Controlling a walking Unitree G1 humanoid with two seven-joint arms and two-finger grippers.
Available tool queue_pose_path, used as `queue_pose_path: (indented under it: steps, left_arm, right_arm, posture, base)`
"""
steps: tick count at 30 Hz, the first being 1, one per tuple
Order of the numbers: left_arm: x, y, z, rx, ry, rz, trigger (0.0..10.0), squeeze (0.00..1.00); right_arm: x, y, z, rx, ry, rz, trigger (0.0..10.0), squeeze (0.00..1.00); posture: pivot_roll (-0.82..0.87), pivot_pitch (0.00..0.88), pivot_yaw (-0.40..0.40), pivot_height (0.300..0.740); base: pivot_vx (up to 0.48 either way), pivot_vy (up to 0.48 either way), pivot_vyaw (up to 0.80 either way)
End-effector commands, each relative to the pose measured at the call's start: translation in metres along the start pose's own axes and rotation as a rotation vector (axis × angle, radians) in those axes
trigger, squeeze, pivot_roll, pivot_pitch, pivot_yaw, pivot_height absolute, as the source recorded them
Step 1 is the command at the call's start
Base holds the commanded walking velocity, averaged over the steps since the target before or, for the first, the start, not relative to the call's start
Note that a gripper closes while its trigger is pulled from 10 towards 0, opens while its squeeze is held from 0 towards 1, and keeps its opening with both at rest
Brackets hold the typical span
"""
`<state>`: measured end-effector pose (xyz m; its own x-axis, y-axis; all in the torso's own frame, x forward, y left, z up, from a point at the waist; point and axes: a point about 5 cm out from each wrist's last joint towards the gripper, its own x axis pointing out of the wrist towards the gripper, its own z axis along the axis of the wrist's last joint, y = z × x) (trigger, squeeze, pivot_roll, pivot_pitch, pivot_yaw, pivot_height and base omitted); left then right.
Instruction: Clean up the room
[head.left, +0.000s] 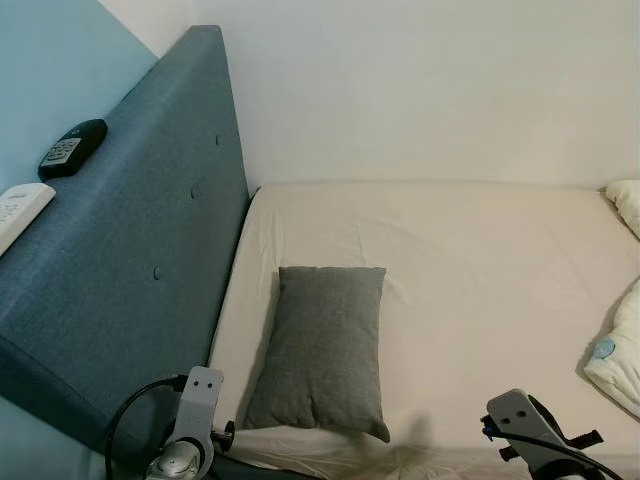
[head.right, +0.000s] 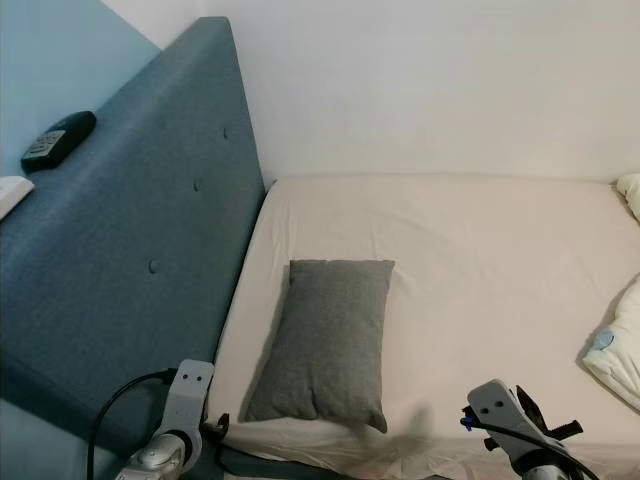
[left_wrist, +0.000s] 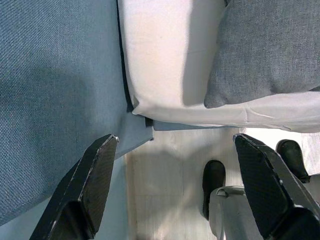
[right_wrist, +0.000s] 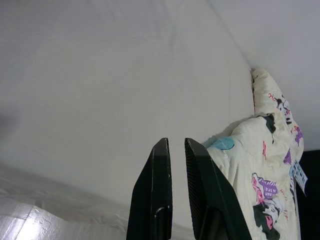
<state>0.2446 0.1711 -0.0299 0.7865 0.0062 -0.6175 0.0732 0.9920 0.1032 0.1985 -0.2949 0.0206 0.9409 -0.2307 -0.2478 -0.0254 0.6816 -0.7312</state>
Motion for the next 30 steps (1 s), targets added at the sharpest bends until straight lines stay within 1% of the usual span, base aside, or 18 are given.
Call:
queue_pose_path:
  steps: [1,4,7,15,17,18,19,20,21,22,23,24,25,26,27,28,29,30]
  left_arm:
    - [-0.002,0.0,-0.011,0.007,0.036,-0.001,10.0,0.0]
    - [-0.003,0.001,-0.012,0.008,0.038,0.001,10.0,0.0]
    - [-0.004,0.006,-0.015,0.036,0.049,-0.008,10.0,0.0]
    - [-0.004,0.007,-0.014,0.033,0.047,-0.002,10.0,0.0]
    - [-0.005,0.008,-0.015,0.028,0.046,0.003,10.0,0.0]
    - [-0.005,0.008,-0.015,0.028,0.046,0.003,10.0,0.0]
    - [-0.005,0.008,-0.016,0.027,0.047,0.004,10.0,0.0]
    - [-0.005,0.008,-0.016,0.027,0.047,0.004,10.0,0.0]
    - [-0.005,0.009,-0.017,0.027,0.049,0.005,10.0,0.0]
    - [-0.005,0.009,-0.017,0.027,0.049,0.005,10.0,0.0]
    - [-0.006,0.007,-0.019,0.029,0.052,0.002,10.0,0.0]
    - [-0.005,0.006,-0.018,0.029,0.052,0.001,10.0,0.0]
    - [-0.005,0.006,-0.018,0.029,0.052,0.001,10.0,0.0]
    - [-0.004,0.005,-0.016,0.028,0.048,0.0,10.0,0.0]
    - [-0.003,0.004,-0.014,0.026,0.045,-0.001,10.0,0.0]
    - [-0.002,0.003,-0.012,0.026,0.039,-0.001,10.0,0.0]
    - [-0.001,0.003,-0.011,0.027,0.035,-0.001,10.0,0.0]
    - [-0.001,0.003,-0.011,0.027,0.035,-0.001,10.0,0.0]
  right_arm:
    - [-0.003,0.001,-0.001,0.005,0.005,-0.001,10.0,0.0]
    - [-0.003,0.002,-0.001,0.0,0.004,-0.002,10.0,0.0]
    - [-0.004,0.004,0.001,0.002,0.001,-0.001,10.0,0.0]
    - [-0.007,0.003,0.003,-0.039,-0.006,-0.034,10.0,0.0]
    - [-0.003,-0.003,0.013,0.201,0.049,-0.132,10.0,0.0]
    - [-0.003,-0.003,0.013,0.201,0.049,-0.132,10.0,0.0]
    - [0.001,-0.008,0.021,0.29,0.06,-0.188,10.0,0.0]
    - [0.001,-0.008,0.021,0.29,0.06,-0.188,10.0,0.0]
    - [0.004,-0.01,0.029,0.343,0.074,-0.23,10.0,0.0]
    - [0.004,-0.01,0.029,0.343,0.074,-0.23,10.0,0.0]
    - [0.018,0.001,0.051,0.496,0.088,-0.202,10.0,0.0]
    - [0.024,0.008,0.058,0.575,0.084,-0.173,10.0,0.0]
    - [0.024,0.008,0.058,0.575,0.084,-0.173,10.0,0.0]
    - [0.029,0.028,0.071,0.705,0.098,-0.113,10.0,0.0]
    - [0.031,0.041,0.08,0.785,0.109,-0.073,10.0,0.0]
    - [0.034,0.057,0.089,0.812,0.113,0.013,10.0,0.0]
    - [0.035,0.067,0.094,0.821,0.112,0.073,10.0,0.0]
    - [0.035,0.067,0.094,0.821,0.112,0.073,10.0,0.0]
  posture:
    - [0.0,0.167,-0.005,0.74]
    - [0.01,0.169,0.01,0.74]
    - [0.01,0.172,0.032,0.74]
    - [0.02,0.166,0.013,0.74]
    - [0.02,0.162,0.007,0.74]
    - [0.02,0.162,0.007,0.74]
    - [0.01,0.159,0.008,0.74]
    - [0.01,0.159,0.008,0.74]
    - [0.01,0.159,0.008,0.74]
    - [0.01,0.159,0.008,0.74]
    - [0.01,0.15,0.002,0.74]
    - [0.01,0.15,0.002,0.74]
    - [0.01,0.15,0.002,0.74]
    - [0.01,0.146,-0.001,0.74]
    - [0.01,0.146,-0.001,0.74]
    - [0.01,0.143,-0.002,0.74]
    - [0.01,0.143,-0.002,0.74]
    - [0.01,0.143,-0.002,0.74]
  base:
    - [0.0,0.0,0.0]
    - [0.0,0.0,0.0]
    - [0.0,0.0,0.0]
    - [0.0,0.0,0.0]
    - [0.0,0.0,0.0]
    - [0.0,0.0,0.0]
    - [0.0,0.0,0.0]
    - [0.0,0.0,0.0]
    - [0.0,0.0,0.0]
    - [0.0,0.0,0.0]
    - [0.0,0.0,0.0]
    - [0.0,0.0,0.0]
    - [0.0,0.0,0.0]
    - [0.0,0.0,0.0]
    - [0.0,0.0,0.0]
    - [0.0,0.0,0.0]
    - [0.0,0.0,0.0]
    - [0.0,0.0,0.0]
